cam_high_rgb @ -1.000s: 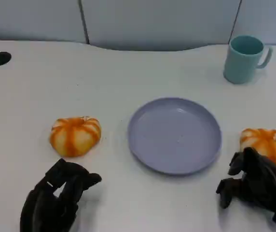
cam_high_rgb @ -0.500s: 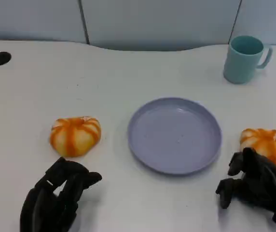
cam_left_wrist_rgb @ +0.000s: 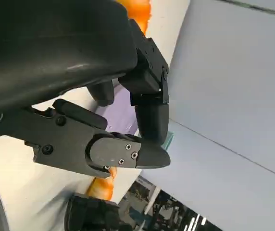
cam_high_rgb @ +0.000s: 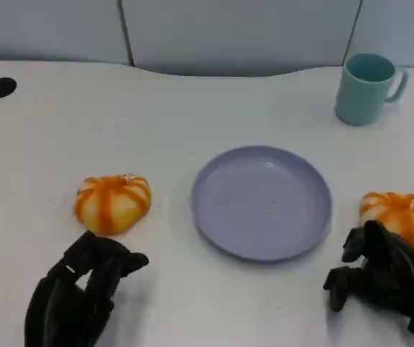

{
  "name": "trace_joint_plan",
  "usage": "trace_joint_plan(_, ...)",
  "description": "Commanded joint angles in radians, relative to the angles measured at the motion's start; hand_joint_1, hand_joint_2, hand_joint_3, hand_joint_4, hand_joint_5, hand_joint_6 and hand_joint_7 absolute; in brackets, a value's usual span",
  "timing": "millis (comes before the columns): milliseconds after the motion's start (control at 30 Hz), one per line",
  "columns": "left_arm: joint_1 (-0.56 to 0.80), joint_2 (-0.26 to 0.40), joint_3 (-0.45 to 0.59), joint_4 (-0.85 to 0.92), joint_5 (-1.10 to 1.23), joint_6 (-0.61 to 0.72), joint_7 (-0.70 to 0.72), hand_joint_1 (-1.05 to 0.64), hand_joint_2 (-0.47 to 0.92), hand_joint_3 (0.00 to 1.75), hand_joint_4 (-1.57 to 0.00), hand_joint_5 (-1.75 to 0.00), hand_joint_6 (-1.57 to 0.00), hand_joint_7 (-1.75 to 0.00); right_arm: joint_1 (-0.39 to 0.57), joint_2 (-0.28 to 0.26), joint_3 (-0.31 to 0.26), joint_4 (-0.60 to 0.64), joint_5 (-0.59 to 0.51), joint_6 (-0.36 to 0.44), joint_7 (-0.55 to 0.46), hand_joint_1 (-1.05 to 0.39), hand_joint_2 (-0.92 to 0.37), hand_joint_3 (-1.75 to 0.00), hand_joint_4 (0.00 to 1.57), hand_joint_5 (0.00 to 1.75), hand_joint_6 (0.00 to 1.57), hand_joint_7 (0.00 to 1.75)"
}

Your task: Grasp the bread from the table and place it into the plate.

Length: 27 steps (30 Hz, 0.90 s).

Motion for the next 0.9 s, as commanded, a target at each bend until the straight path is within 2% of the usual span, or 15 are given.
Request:
trace_joint_plan(33, -0.014, 0.052, 0.006, -0.025, 0.052, -0.122, -0.035, -0.62, 0.92, 0.29, -0.55, -1.55, -0.57, -1.03, 0.009, -0.003, 0.002, 0.005, -0.004, 0.004, -0.014, -0.54, -0.92, -0.26, 1.57, 0.76, 1.57, 0.50)
trace_joint_plan(67, -0.029, 0.084, 0.003, -0.029, 0.112, -0.200, -0.039, -0.61, 0.92, 0.24, -0.46, -1.30, -0.50, -0.75, 0.006, -0.001, 0.003, 0.010, -0.004, -0.002, -0.006, -0.54, -0.92, -0.27, 1.57, 0.76, 1.57, 0.50)
trace_joint_plan(100, -0.040, 0.107, 0.001, -0.028, 0.157, -0.259, -0.042, -0.61, 0.92, 0.25, -0.41, -1.17, -0.47, -0.57, 0.005, -0.001, 0.003, 0.014, -0.003, -0.007, -0.001, -0.54, -0.92, -0.28, 1.57, 0.75, 1.57, 0.49)
trace_joint_plan(167, -0.055, 0.142, -0.002, -0.031, 0.252, -0.350, -0.011, -0.64, 0.92, 0.23, -0.34, -0.97, -0.44, -0.32, 0.001, 0.004, 0.001, 0.024, 0.000, -0.019, 0.004, -0.54, -0.92, -0.29, 1.57, 0.75, 1.57, 0.49)
trace_joint_plan(267, -0.061, 0.199, -0.014, -0.108, 0.384, -0.355, 0.057, -0.63, 0.92, 0.13, -0.25, -0.75, -0.41, -0.11, -0.004, 0.004, 0.001, 0.027, 0.003, -0.002, 0.003, -0.54, -0.92, -0.28, 1.57, 0.74, 1.57, 0.49)
trace_joint_plan(433, -0.078, 0.297, -0.031, -0.206, 0.626, -0.347, 0.151, -0.60, 0.92, 0.07, -0.14, -0.55, -0.36, -0.01, -0.001, 0.006, 0.002, 0.015, 0.004, 0.007, -0.004, -0.53, -0.92, -0.27, 1.57, 0.75, 1.57, 0.49)
trace_joint_plan(500, -0.082, 0.317, -0.039, -0.216, 0.673, -0.350, 0.177, -0.59, 0.92, 0.06, -0.13, -0.53, -0.34, 0.00, 0.000, 0.007, 0.002, 0.013, 0.005, 0.011, -0.005, -0.53, -0.92, -0.26, 1.57, 0.75, 1.57, 0.50)
trace_joint_plan(567, -0.119, 0.383, -0.049, -0.228, 0.850, -0.351, 0.237, -0.62, 0.91, 0.04, -0.13, -0.46, -0.30, 0.00, 0.003, 0.005, 0.008, 0.010, -0.001, -0.001, 0.003, -0.53, -0.92, -0.28, 1.57, 0.74, 1.57, 0.48)
trace_joint_plan(633, -0.152, 0.440, -0.069, -0.256, 1.005, -0.300, 0.257, -0.63, 0.90, 0.01, -0.13, -0.39, -0.27, 0.00, 0.001, 0.005, 0.007, 0.022, 0.000, -0.015, 0.014, -0.52, -0.92, -0.29, 1.57, 0.73, 1.57, 0.47)
trace_joint_plan(733, -0.192, 0.495, -0.124, -0.284, 1.176, -0.183, 0.233, -0.62, 0.89, 0.00, -0.04, -0.29, -0.23, 0.00, -0.001, 0.008, 0.004, 0.034, 0.003, -0.021, 0.016, -0.52, -0.92, -0.29, 1.57, 0.72, 1.57, 0.47)
trace_joint_plan(767, -0.205, 0.509, -0.147, -0.284, 1.227, -0.151, 0.227, -0.59, 0.85, 0.00, -0.02, -0.21, -0.20, 0.00, -0.002, 0.008, 0.003, 0.035, 0.006, -0.016, 0.016, -0.52, -0.92, -0.28, 1.57, 0.72, 1.57, 0.46)
trace_joint_plan(900, -0.242, 0.549, -0.219, -0.273, 1.333, -0.081, 0.229, -0.54, 0.79, 0.00, 0.00, -0.07, -0.15, 0.00, -0.002, 0.007, 0.004, 0.032, 0.009, 0.003, 0.006, -0.53, -0.92, -0.27, 1.57, 0.71, 1.57, 0.46)
